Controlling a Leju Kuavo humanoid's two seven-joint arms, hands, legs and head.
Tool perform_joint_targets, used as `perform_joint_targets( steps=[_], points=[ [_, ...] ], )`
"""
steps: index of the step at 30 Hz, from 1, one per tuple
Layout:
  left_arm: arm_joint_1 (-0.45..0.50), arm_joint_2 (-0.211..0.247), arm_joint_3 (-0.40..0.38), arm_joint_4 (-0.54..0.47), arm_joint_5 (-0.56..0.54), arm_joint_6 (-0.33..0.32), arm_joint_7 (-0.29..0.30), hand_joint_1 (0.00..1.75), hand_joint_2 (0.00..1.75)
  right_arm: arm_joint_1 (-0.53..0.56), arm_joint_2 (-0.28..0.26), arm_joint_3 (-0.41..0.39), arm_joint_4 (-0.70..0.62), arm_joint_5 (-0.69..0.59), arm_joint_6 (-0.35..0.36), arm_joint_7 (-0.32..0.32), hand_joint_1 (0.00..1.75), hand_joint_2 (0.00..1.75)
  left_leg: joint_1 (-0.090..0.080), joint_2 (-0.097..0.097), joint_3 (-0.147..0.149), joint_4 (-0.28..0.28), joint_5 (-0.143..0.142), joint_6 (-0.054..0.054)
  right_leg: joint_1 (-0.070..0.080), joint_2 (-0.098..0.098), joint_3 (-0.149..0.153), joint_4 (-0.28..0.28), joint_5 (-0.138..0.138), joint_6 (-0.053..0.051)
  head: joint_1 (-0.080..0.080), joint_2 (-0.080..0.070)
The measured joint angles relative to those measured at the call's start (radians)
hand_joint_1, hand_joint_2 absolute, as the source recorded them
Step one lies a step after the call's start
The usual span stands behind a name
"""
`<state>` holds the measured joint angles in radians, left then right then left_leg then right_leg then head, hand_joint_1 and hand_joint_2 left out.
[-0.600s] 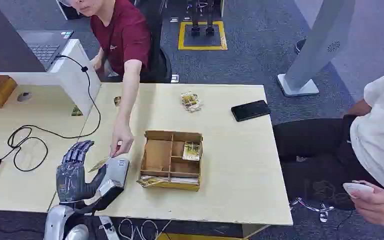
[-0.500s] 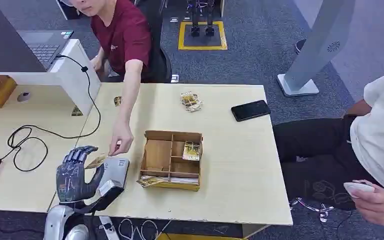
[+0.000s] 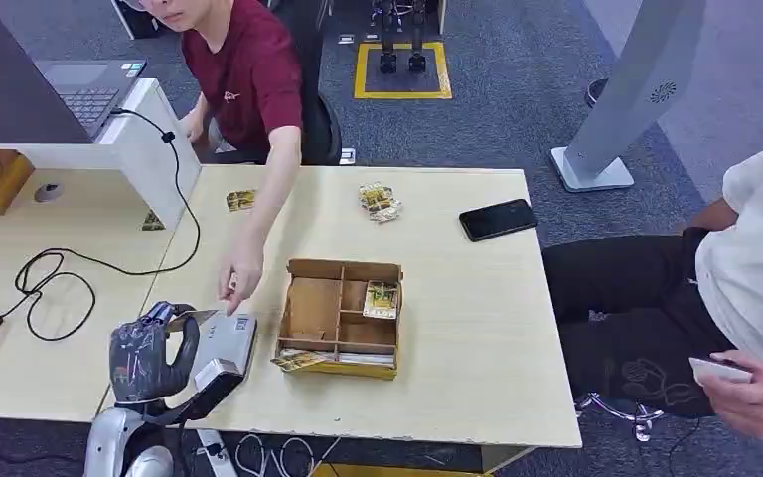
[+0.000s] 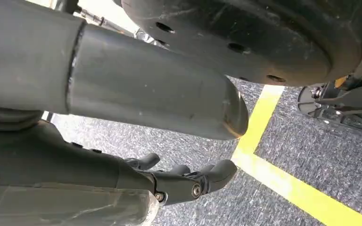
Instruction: Pass the card to the sensor for recognition and then transmit it.
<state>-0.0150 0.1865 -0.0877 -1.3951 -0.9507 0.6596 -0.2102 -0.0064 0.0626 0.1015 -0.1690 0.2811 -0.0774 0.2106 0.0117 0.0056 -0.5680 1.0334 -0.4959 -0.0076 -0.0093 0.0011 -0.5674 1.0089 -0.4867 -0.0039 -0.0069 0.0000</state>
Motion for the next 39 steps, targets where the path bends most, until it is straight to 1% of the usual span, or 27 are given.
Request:
perform_joint_targets(
  steps=[4, 6, 8, 9, 13, 15, 17, 20, 21, 24, 28, 33, 35, 39],
  points=[
    [-0.002, 0.003, -0.007, -0.017, 0.061, -0.043, -0.004, 1.75, 1.75, 0.0, 0.0, 0.0, 0.0, 0.0, -0.002, 0.0, 0.0, 0.0, 0.0, 0.0, 0.0, 0.0, 0.0, 0.0, 0.0, 0.0, 0.0, 0.0, 0.0, 0.0, 0.0, 0.0],
    [-0.006, 0.004, -0.013, -0.026, 0.116, -0.092, -0.003, 1.75, 1.75, 0.0, 0.0, 0.0, 0.0, 0.0, -0.004, 0.0, 0.0, 0.0, 0.0, 0.0, 0.0, 0.0, 0.0, 0.0, 0.0, 0.0, 0.0, 0.0, 0.0, 0.0, 0.0, 0.0],
    [-0.01, 0.001, -0.016, -0.032, 0.188, -0.159, 0.009, 1.75, 1.75, -0.001, 0.0, 0.0, 0.0, -0.001, -0.005, 0.0, 0.0, 0.0, 0.0, 0.0, 0.0, 0.0, 0.0, 0.0, 0.0, 0.0, 0.0, 0.0, 0.0, 0.0, 0.0, 0.0],
    [-0.012, -0.001, -0.016, -0.033, 0.209, -0.174, 0.011, 1.75, 1.75, -0.001, 0.0, 0.0, 0.0, -0.001, -0.005, 0.0, 0.0, 0.0, 0.0, 0.0, 0.0, 0.0, 0.0, 0.0, 0.0, 0.0, 0.0, 0.0, 0.0, 0.0, 0.0, 0.0],
    [-0.018, -0.005, -0.018, -0.041, 0.228, -0.195, 0.014, 1.75, 1.75, -0.001, 0.0, 0.0, 0.0, -0.001, -0.005, 0.0, 0.0, 0.0, 0.0, 0.0, 0.0, 0.0, 0.0, 0.0, 0.0, 0.0, 0.0, 0.0, 0.0, 0.0, 0.0, 0.0],
    [-0.023, -0.008, -0.018, -0.044, 0.278, -0.236, 0.03, 1.75, 1.75, -0.001, 0.0, -0.001, 0.0, -0.003, -0.007, 0.0, 0.0, 0.0, 0.0, 0.0, 0.0, 0.0, 0.0, 0.0, 0.0, 0.0, 0.0, 0.0, 0.0, 0.0, 0.0, 0.0],
    [-0.026, -0.016, -0.018, -0.044, 0.361, -0.296, 0.06, 1.75, 1.75, -0.001, 0.0, -0.003, 0.0, -0.005, -0.012, 0.0, 0.0, 0.0, 0.0, 0.0, 0.0, 0.0, 0.0, 0.0, 0.0, 0.0, 0.0, 0.0, 0.0, 0.0, 0.0, 0.0],
    [-0.034, -0.024, -0.018, -0.044, 0.432, -0.366, 0.111, 1.75, 1.75, -0.001, 0.0, -0.005, 0.0, -0.005, -0.018, 0.0, 0.0, 0.0, 0.0, 0.0, 0.0, 0.0, 0.0, 0.0, 0.0, 0.0, 0.0, 0.0, 0.0, 0.0, 0.0, 0.0],
    [-0.038, -0.026, -0.018, -0.043, 0.444, -0.38, 0.123, 1.75, 1.75, -0.001, 0.0, -0.005, 0.0, -0.005, -0.02, 0.0, 0.0, 0.0, 0.0, 0.0, 0.0, 0.0, 0.0, 0.0, 0.0, 0.0, 0.0, 0.0, 0.0, 0.0, 0.0, 0.0],
    [-0.051, -0.028, -0.018, -0.037, 0.459, -0.394, 0.141, 1.75, 1.75, -0.001, 0.0, -0.007, 0.0, -0.004, -0.022, 0.0, 0.0, 0.0, 0.0, 0.0, 0.0, 0.0, 0.0, 0.0, 0.0, 0.0, 0.0, 0.0, 0.0, 0.0, 0.0, 0.0],
    [-0.07, -0.031, -0.018, -0.011, 0.415, -0.357, 0.17, 1.75, 1.75, -0.001, 0.0, -0.009, 0.0, -0.003, -0.021, 0.002, 0.0, 0.0, 0.0, 0.0, 0.0, 0.0, 0.0, 0.0, 0.0, 0.0, 0.0, 0.0, 0.0, 0.0, 0.0, 0.0],
    [-0.077, -0.031, -0.018, 0.029, 0.428, -0.365, 0.174, 1.75, 1.75, -0.001, 0.0, -0.009, 0.0, 0.0, -0.021, 0.002, 0.0, 0.0, 0.0, 0.0, 0.0, 0.0, 0.0, 0.0, 0.0, 0.0, 0.0, 0.0, 0.0, 0.0, 0.0, 0.0],
    [-0.08, -0.031, -0.018, 0.051, 0.425, -0.375, 0.179, 1.75, 1.75, -0.001, 0.0, -0.009, 0.0, 0.001, -0.021, 0.002, 0.0, 0.0, 0.0, 0.0, 0.0, 0.0, 0.0, 0.0, 0.0, 0.0, 0.0, 0.0, 0.0, 0.0, 0.0, 0.0],
    [-0.091, -0.032, -0.017, 0.099, 0.417, -0.375, 0.189, 1.75, 1.75, -0.001, 0.0, -0.009, 0.0, 0.003, -0.02, 0.005, 0.0, 0.0, 0.0, 0.0, 0.0, 0.0, 0.0, 0.0, 0.0, 0.0, 0.0, 0.0, 0.0, 0.0, 0.0, 0.0]
  ],
)
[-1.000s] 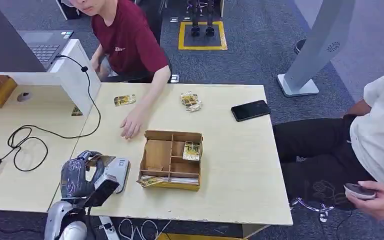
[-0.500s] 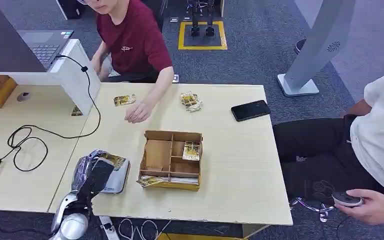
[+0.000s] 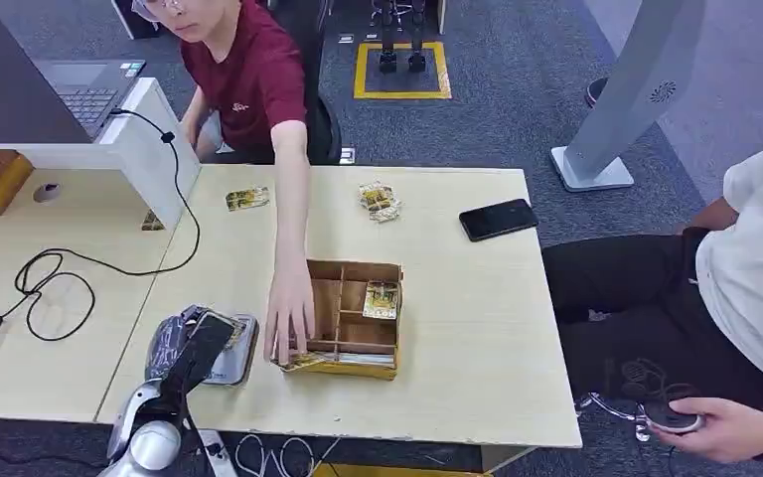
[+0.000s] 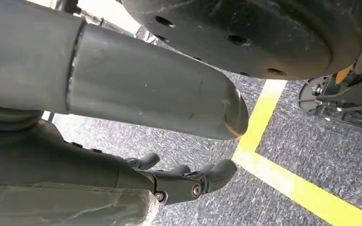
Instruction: Pass the card to the sensor for recognition and then transmit it.
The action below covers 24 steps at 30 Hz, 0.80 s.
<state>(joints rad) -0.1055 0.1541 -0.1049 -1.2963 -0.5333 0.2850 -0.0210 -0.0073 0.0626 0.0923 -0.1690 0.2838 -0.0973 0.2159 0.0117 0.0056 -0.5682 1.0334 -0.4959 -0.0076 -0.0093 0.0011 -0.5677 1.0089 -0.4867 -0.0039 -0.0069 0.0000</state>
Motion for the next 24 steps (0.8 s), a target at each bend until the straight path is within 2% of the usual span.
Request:
perform_joint_targets(
  steps=[6, 24],
  points=[
    [-0.024, -0.005, 0.007, 0.059, 0.0, 0.003, 0.001, 1.75, 1.75, 0.0, 0.0, 0.0, 0.0, 0.011, 0.0, -0.001, 0.0, 0.0, 0.0, 0.0, 0.0, 0.0, 0.0, 0.0, 0.0, 0.0, 0.0, 0.0, 0.0, 0.0, 0.0, 0.0],
    [-0.054, -0.018, 0.032, 0.144, -0.021, 0.008, 0.007, 1.75, 1.75, -0.001, 0.0, 0.0, 0.0, 0.017, 0.003, -0.001, 0.0, 0.0, 0.0, 0.0, 0.001, 0.0, 0.0, 0.0, 0.0, 0.0, 0.001, 0.0, 0.0, 0.0, 0.0, 0.0]
  ],
)
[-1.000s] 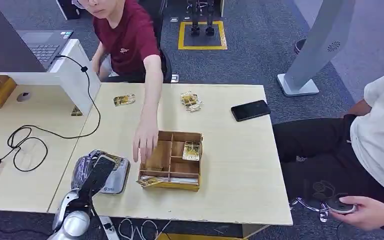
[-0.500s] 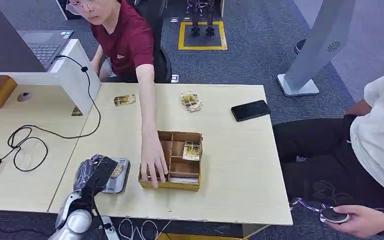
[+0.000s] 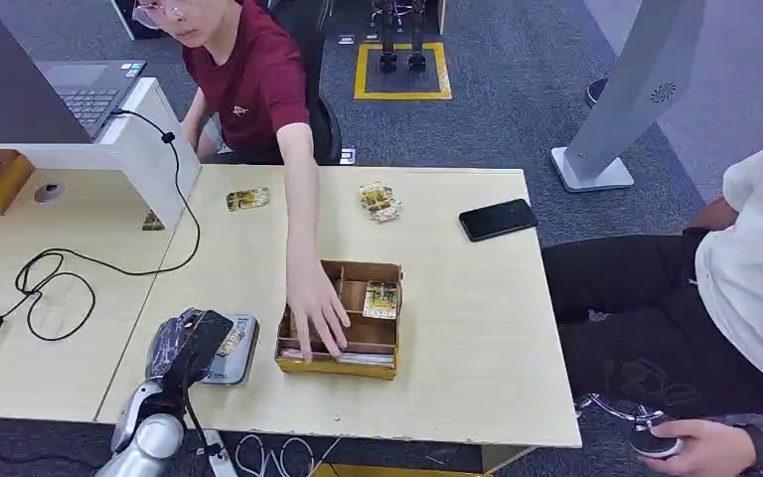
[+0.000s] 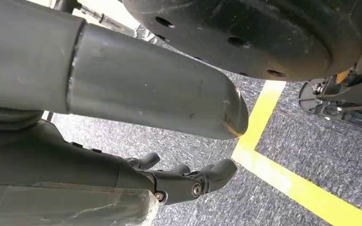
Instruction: Pass the card to the sensor for recognition and then transmit it.
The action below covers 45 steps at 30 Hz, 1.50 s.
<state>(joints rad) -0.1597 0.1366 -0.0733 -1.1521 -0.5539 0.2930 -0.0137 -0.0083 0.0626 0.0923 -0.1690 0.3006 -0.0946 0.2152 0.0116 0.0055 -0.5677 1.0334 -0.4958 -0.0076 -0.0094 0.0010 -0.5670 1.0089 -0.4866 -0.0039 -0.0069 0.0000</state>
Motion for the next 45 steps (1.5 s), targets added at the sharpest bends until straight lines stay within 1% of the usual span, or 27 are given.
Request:
perform_joint_targets(
  steps=[7, 10, 16, 23, 26, 29, 34, 36, 37, 39, 43, 45],
  points=[
    [-0.005, -0.004, 0.005, 0.023, -0.016, 0.004, 0.001, 1.75, 1.75, -0.001, 0.0, 0.0, 0.0, 0.003, 0.0, 0.0, 0.0, 0.0, 0.0, 0.0, 0.0, 0.0, 0.0, 0.0, 0.0, 0.0, 0.0, 0.0, 0.0, 0.0, 0.0, 0.0],
    [-0.005, -0.008, 0.013, 0.037, -0.055, 0.027, 0.004, 1.75, 1.75, -0.001, 0.0, 0.0, 0.0, 0.015, 0.0, -0.002, 0.0, 0.0, 0.0, 0.0, 0.0, 0.0, 0.0, 0.0, 0.0, 0.0, 0.0, 0.0, 0.0, 0.0, 0.0, 0.0],
    [-0.008, -0.02, 0.026, 0.08, -0.145, 0.069, 0.036, 1.75, 1.75, -0.002, 0.0, 0.0, 0.0, 0.022, 0.001, -0.005, 0.0, 0.0, 0.0, 0.0, 0.001, 0.0, 0.0, 0.0, 0.0, 0.0, 0.001, 0.0, 0.0, 0.0, 0.0, 0.0],
    [-0.019, -0.03, 0.063, 0.14, -0.183, 0.094, 0.037, 1.75, 1.75, -0.004, 0.0, 0.0, 0.0, 0.035, 0.002, -0.007, 0.0, 0.0, 0.0, 0.0, 0.003, 0.0, 0.0, 0.0, 0.0, -0.001, 0.004, 0.0, 0.0, 0.0, 0.0, 0.0],
    [-0.02, -0.038, 0.079, 0.155, -0.172, 0.097, 0.005, 1.75, 1.75, -0.004, 0.0, 0.0, 0.0, 0.035, 0.003, -0.008, 0.0, 0.0, 0.0, 0.0, 0.004, 0.0, 0.0, 0.0, 0.0, -0.001, 0.004, 0.0, 0.0, 0.0, 0.0, 0.0],
    [-0.021, -0.046, 0.092, 0.152, -0.131, 0.084, -0.032, 1.75, 1.75, -0.004, 0.0, 0.0, 0.0, 0.036, 0.003, -0.014, 0.0, 0.0, 0.0, 0.0, 0.004, 0.0, 0.0, 0.0, 0.0, -0.001, 0.005, 0.0, 0.0, 0.0, 0.0, 0.0],
    [-0.018, -0.053, 0.095, 0.134, -0.105, 0.068, -0.049, 1.75, 1.75, -0.004, 0.0, -0.001, 0.0, 0.036, 0.001, -0.017, 0.0, 0.0, 0.0, -0.002, 0.004, 0.0, 0.0, 0.001, 0.0, -0.002, 0.005, 0.0, 0.0, 0.0, 0.0, 0.0],
    [-0.017, -0.055, 0.096, 0.129, -0.077, 0.063, -0.07, 1.75, 1.75, -0.003, 0.0, -0.001, 0.0, 0.036, 0.0, -0.017, 0.0, 0.0, 0.0, -0.002, 0.004, 0.0, 0.001, 0.001, 0.0, -0.002, 0.005, 0.0, 0.0, 0.0, 0.0, 0.0],
    [-0.013, -0.057, 0.097, 0.113, -0.033, 0.061, -0.109, 1.75, 1.75, -0.003, 0.0, -0.002, 0.0, 0.036, 0.0, -0.018, 0.0, 0.0, 0.0, -0.002, 0.004, 0.0, 0.001, 0.001, 0.0, -0.002, 0.005, 0.0, 0.0, 0.0, 0.0, 0.0],
    [-0.002, -0.064, 0.096, 0.071, 0.035, 0.063, -0.165, 1.75, 1.75, -0.003, 0.0, -0.003, 0.0, 0.038, -0.001, -0.018, 0.0, 0.0, 0.0, -0.002, 0.003, 0.0, 0.001, 0.001, 0.0, -0.002, 0.004, 0.0, 0.0, 0.0, 0.0, 0.0],
    [0.017, -0.079, 0.09, -0.055, 0.151, 0.073, -0.263, 1.75, 1.75, -0.003, 0.0, -0.01, 0.0, 0.053, -0.002, -0.021, 0.0, 0.0, 0.0, -0.002, 0.003, 0.0, 0.001, 0.001, 0.0, -0.002, 0.004, 0.0, 0.0, 0.0, 0.0, 0.0],
    [0.026, -0.082, 0.087, -0.113, 0.182, 0.085, -0.308, 1.75, 1.75, -0.003, 0.0, -0.011, 0.0, 0.054, -0.002, -0.023, 0.0, 0.0, 0.0, -0.002, 0.003, 0.0, 0.001, 0.001, 0.0, -0.002, 0.003, 0.0, 0.0, 0.0, 0.0, 0.0]
  ],
)
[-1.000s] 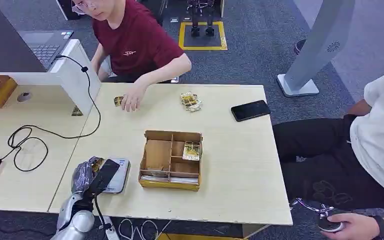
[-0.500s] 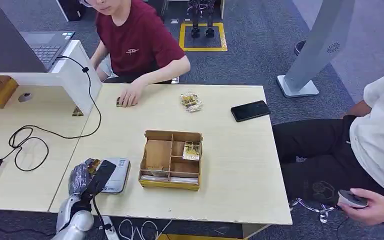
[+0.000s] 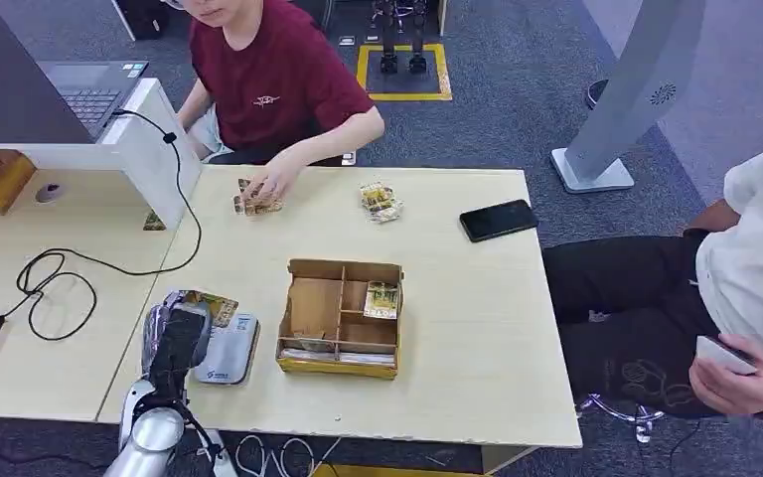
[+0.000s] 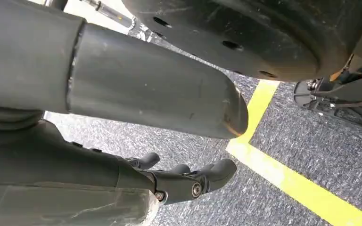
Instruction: Pass the card to the sensor for recognition and then transmit it.
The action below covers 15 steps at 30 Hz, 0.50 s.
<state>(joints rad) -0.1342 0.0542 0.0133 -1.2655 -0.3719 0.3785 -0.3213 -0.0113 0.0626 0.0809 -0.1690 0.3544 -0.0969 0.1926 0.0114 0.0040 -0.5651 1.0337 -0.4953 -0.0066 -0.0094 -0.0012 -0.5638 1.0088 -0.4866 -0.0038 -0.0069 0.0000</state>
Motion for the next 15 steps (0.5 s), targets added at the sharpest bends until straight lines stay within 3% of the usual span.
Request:
perform_joint_targets(
  steps=[2, 5, 9, 15],
  points=[
    [0.005, -0.002, -0.007, -0.053, 0.013, 0.024, -0.042, 1.75, 1.75, 0.0, 0.0, -0.002, 0.0, 0.004, 0.001, -0.001, 0.0, 0.0, 0.0, 0.0, 0.0, 0.0, 0.0, 0.0, 0.0, 0.0, 0.0, 0.0, 0.0, 0.0, 0.0, 0.0],
    [0.009, -0.004, -0.016, -0.103, 0.016, 0.036, -0.061, 1.75, 1.75, -0.001, 0.0, -0.005, 0.0, 0.012, 0.002, -0.001, 0.0, 0.0, 0.0, 0.0, 0.0, 0.0, 0.0, 0.0, 0.0, 0.0, 0.0, 0.0, 0.0, 0.0, 0.0, 0.0],
    [0.011, -0.006, -0.021, -0.136, 0.026, 0.052, -0.088, 1.75, 1.75, 0.0, 0.0, -0.005, 0.0, 0.018, 0.004, -0.001, 0.0, 0.0, 0.0, 0.0, -0.001, 0.0, 0.0, 0.0, 0.0, 0.0, -0.001, 0.0, 0.0, 0.0, 0.0, 0.0],
    [0.009, -0.006, -0.026, -0.178, 0.01, 0.127, -0.154, 1.75, 1.75, -0.001, 0.0, -0.005, 0.0, 0.036, 0.013, -0.001, 0.0, 0.0, 0.0, 0.0, 0.0, 0.0, 0.0, 0.0, 0.0, 0.0, -0.001, 0.0, 0.0, 0.0, 0.0, 0.0]
  ],
)
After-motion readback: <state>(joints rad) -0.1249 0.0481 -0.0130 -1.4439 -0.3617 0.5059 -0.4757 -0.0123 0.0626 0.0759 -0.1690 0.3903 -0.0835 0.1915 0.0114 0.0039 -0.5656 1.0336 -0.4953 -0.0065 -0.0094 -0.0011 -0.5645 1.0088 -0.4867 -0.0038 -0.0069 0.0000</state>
